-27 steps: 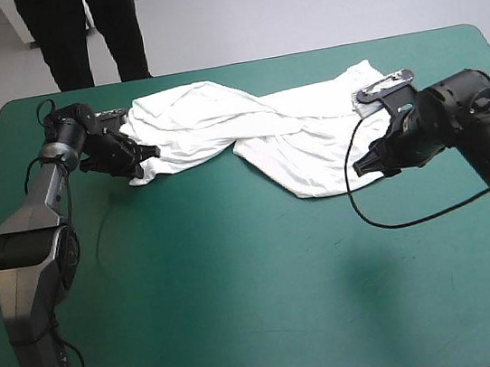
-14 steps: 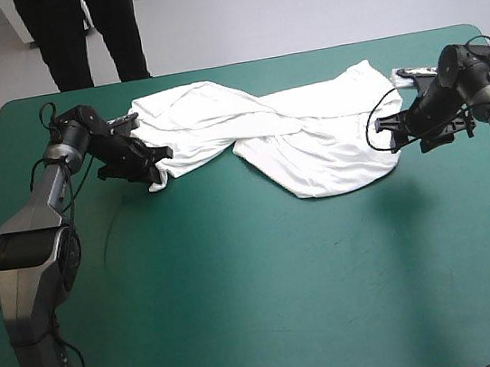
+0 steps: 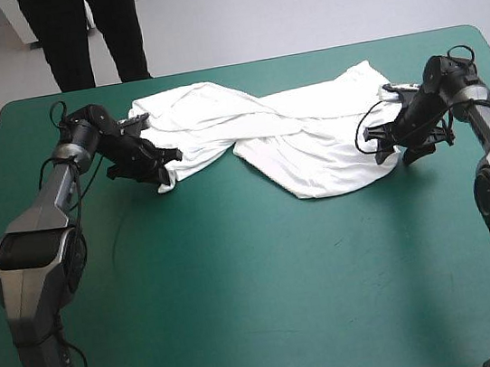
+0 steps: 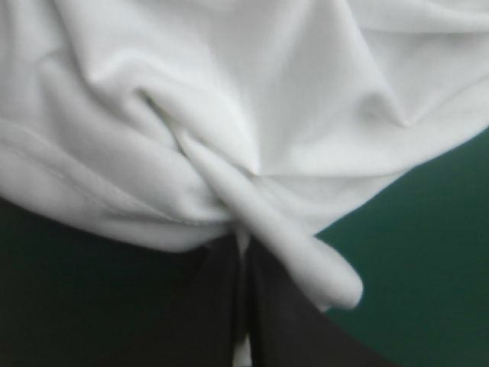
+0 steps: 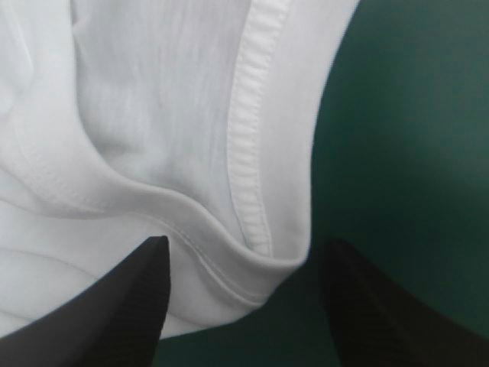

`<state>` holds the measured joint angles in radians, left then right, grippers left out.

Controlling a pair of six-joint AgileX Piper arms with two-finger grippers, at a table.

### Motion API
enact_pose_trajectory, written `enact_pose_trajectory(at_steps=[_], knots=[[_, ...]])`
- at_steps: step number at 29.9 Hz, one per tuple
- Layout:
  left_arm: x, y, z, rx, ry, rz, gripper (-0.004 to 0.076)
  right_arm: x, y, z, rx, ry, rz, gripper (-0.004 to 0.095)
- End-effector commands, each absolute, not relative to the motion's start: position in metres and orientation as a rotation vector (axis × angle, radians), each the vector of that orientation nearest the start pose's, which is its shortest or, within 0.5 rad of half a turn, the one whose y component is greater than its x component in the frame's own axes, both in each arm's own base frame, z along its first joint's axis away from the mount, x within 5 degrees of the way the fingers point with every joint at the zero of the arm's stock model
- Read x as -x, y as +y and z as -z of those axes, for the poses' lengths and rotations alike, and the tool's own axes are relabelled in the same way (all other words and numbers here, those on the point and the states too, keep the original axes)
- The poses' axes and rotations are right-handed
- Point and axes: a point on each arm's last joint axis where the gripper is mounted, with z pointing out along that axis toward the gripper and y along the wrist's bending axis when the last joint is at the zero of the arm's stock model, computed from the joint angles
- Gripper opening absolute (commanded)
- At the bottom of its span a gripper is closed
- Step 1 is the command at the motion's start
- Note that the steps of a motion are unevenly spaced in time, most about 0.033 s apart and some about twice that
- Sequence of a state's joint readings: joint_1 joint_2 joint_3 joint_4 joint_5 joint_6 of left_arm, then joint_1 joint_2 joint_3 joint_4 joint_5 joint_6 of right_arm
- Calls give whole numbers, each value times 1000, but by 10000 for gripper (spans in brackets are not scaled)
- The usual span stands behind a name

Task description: Fold the cloth

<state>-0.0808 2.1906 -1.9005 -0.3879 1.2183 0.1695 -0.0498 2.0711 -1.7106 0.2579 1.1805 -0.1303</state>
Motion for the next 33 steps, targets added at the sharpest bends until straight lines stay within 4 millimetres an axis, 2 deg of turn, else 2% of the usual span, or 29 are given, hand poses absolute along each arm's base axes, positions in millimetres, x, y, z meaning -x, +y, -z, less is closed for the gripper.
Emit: enact_pose_trajectory(at_steps=[1, 5, 7, 9, 13, 16, 22, 25, 30, 31, 33], knots=[[-442, -77, -259, -261, 2877, 599, -22, -431, 11, -230, 76, 2932, -347, 473], [-441, -78, -262, -269, 2872, 595, -22, -432, 31, -223, 212, 2939, -317, 236], [-439, -78, -266, -272, 2863, 590, -22, -433, 42, -220, 270, 2940, -306, 83], [-438, -76, -269, -279, 2860, 560, -22, -434, 49, -221, 300, 2934, -301, -12], [-433, -73, -285, -287, 2831, 514, -22, -434, 55, -234, 336, 2931, -287, -7], [-425, -72, -305, -296, 2788, 501, -22, -433, 53, -255, 306, 2917, -279, -7], [-391, -64, -370, -324, 2641, 397, -22, -403, 45, -331, 318, 2738, -191, -6], [-366, -60, -406, -333, 2548, 359, -22, -377, 40, -375, 320, 2628, -137, -7], [-298, -50, -477, -358, 2337, 260, -22, -311, 30, -455, 308, 2404, -38, -7], [-277, -47, -494, -363, 2278, 247, -22, -295, 26, -469, 297, 2360, -9, -7], [-248, -43, -515, -373, 2198, 219, -22, -266, 21, -493, 269, 2270, 31, -7]])
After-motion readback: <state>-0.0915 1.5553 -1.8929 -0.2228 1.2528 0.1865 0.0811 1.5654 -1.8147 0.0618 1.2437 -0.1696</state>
